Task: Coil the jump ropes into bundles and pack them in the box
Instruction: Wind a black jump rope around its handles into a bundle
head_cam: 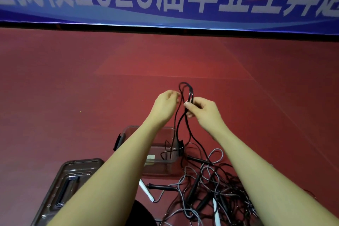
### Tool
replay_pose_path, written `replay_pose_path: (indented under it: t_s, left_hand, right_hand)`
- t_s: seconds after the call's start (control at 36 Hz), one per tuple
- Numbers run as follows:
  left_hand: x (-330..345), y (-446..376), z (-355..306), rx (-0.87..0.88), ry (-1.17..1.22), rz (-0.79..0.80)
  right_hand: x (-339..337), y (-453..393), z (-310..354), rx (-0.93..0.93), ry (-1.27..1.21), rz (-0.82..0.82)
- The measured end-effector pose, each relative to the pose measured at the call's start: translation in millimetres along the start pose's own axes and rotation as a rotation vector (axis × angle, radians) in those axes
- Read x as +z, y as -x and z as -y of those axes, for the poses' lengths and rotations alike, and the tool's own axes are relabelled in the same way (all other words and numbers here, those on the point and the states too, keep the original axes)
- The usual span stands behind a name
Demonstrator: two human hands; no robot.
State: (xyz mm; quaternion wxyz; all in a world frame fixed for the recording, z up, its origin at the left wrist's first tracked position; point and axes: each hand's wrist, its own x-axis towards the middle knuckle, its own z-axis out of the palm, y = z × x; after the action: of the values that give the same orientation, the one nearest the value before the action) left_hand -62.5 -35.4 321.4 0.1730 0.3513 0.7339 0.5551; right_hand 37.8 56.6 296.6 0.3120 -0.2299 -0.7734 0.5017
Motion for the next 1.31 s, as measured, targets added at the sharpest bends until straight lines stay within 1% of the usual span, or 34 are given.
replay_pose_path:
  t_s: [0.06,0.08,0.14,0.17,0.19,0.25,0.33,0.39,0.44,0.5,0.56,0.58,0.64,0.69,0.75,0.81,0.89,0.94,1.0,1.03,1.11,1.17,1.22,1.25,1.31]
  left_hand:
    - [-0.3,4.1,4.2,-0.028,-0.159,0.144]
    - [-0.3,6.4,7.2,-0.048,-0.190,0.241]
    - [0.5,10.4,12.5,-0.070,-0.172,0.411]
    - [1.0,11.6,13.6,-0.066,-0.156,0.454]
    - [1.5,12.4,13.5,-0.053,-0.144,0.469]
    - [2.6,13.0,11.9,-0.012,-0.134,0.440]
    - [4.4,11.8,11.1,0.044,-0.135,0.341]
    - [4.9,8.8,13.1,0.069,-0.153,0.254]
    - [4.5,5.5,14.8,0.100,-0.176,0.157]
    - [3.5,4.0,14.7,0.120,-0.161,0.079]
    - [2.5,3.4,13.1,0.130,-0.142,0.033]
    - [2.7,3.4,11.7,0.134,-0.142,0.020]
    - [2.7,3.5,8.8,0.143,-0.145,0.000]
    - [2.3,3.2,6.3,0.154,-0.141,-0.025]
    - [0.6,2.3,4.3,0.149,-0.127,-0.051]
    - [-1.2,1.5,2.3,0.121,-0.077,-0.061]
    - [-1.5,1.6,-1.8,0.054,0.100,-0.041]
    - [-0.2,2.3,-4.2,0.017,0.166,-0.026]
    - [0.5,2.2,-3.2,-0.022,0.130,0.005]
    - [0.7,2.4,-0.9,-0.040,0.065,0.040]
    - [2.7,6.8,6.1,-0.061,-0.174,0.244]
    - [5.5,10.0,10.1,-0.077,-0.188,0.386]
    - [7.9,12.4,12.8,-0.054,-0.179,0.465]
    - [9.2,12.9,13.9,-0.029,-0.183,0.479]
    - [11.6,14.3,13.9,0.018,-0.158,0.455]
  right_hand:
    - [-2.9,-2.1,2.3,0.005,-0.102,-0.067]
    - [-4.5,-2.9,2.7,0.011,-0.154,-0.093]
    - [-7.5,-3.7,3.4,0.028,-0.266,-0.130]
    - [-8.9,-3.8,4.4,0.038,-0.318,-0.140]
    - [-10.0,-4.1,5.2,0.049,-0.365,-0.146]
    - [-11.8,-3.4,8.5,0.066,-0.468,-0.149]
    - [-14.4,-1.3,13.2,0.079,-0.617,-0.134]
    - [-16.4,-1.6,13.8,0.095,-0.658,-0.114]
    - [-17.8,-2.7,11.8,0.128,-0.542,-0.086]
    - [-18.7,-1.2,7.8,0.151,-0.215,-0.015]
    - [-18.1,2.8,2.4,0.145,0.147,0.116]
    - [-17.3,5.9,0.0,0.144,0.270,0.189]
    - [-14.3,11.6,-4.4,0.163,0.375,0.317]
    - [-11.0,15.1,-5.9,0.160,0.381,0.409]
    - [-7.2,16.2,-3.2,0.137,0.360,0.455]
    - [-4.4,14.8,-0.8,0.121,0.328,0.418]
    - [-0.8,11.2,0.4,0.101,0.333,0.264]
    - [0.3,8.6,1.7,0.100,0.238,0.161]
    - [-1.3,4.7,3.7,0.088,0.123,0.060]
    - [-2.9,2.8,5.1,0.079,0.077,0.025]
    - [-9.3,-2.8,3.2,0.082,-0.039,-0.037]
    - [-12.0,-3.9,1.2,0.100,-0.128,-0.057]
    - [-12.9,-2.7,3.1,0.120,-0.281,-0.051]
    - [-13.3,-1.9,6.1,0.131,-0.368,-0.042]
    - [-14.1,-0.1,13.7,0.158,-0.510,-0.023]
